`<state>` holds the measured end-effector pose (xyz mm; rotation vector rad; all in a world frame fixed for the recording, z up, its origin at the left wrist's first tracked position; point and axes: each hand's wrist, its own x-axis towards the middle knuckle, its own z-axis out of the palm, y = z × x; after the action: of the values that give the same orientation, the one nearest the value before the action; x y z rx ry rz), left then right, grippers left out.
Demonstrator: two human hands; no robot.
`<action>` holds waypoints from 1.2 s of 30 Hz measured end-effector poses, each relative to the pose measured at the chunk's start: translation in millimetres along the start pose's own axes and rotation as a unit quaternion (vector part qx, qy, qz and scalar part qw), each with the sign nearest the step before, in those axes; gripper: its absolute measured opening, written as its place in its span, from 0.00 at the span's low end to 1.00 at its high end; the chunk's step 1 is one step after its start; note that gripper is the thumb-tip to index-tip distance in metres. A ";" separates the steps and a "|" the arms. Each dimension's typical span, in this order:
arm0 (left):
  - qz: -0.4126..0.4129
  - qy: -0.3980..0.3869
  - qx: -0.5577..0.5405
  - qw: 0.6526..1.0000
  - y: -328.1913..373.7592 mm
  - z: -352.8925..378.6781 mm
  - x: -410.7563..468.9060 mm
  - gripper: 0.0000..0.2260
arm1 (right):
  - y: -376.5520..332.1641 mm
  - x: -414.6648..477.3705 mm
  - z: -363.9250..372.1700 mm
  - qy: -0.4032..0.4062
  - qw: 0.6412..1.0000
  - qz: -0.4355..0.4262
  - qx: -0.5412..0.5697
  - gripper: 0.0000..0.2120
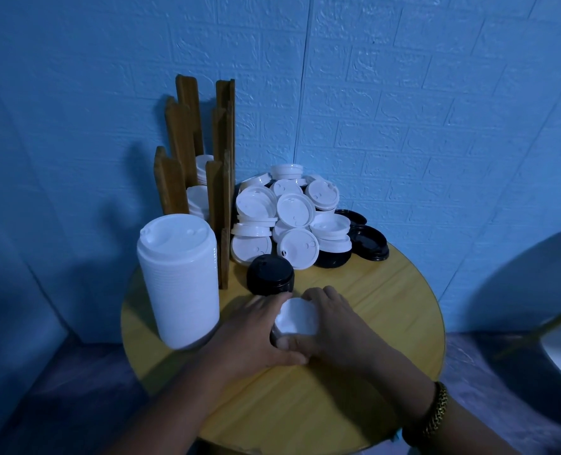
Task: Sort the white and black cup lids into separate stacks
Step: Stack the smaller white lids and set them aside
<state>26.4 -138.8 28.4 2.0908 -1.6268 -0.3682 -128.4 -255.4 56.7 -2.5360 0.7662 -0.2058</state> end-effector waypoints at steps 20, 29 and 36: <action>-0.008 0.019 -0.004 1.000 -0.1 3.2 -1.3 0.38 | 33.8 87.3 -19.9 0.090 0.933 0.107 0.331 0.09; -0.018 0.014 -0.018 1.000 -2.6 2.2 1.4 0.41 | 31.0 60.7 -17.2 0.199 0.904 0.039 0.376 0.08; -0.015 0.003 -0.013 1.000 -2.6 0.9 1.3 0.43 | 27.7 7.3 -29.8 0.137 0.738 0.053 0.659 0.17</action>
<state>28.4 -139.7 26.4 2.0960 -1.5815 -0.3908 -143.8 -291.6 69.3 -1.0923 0.5222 -0.7737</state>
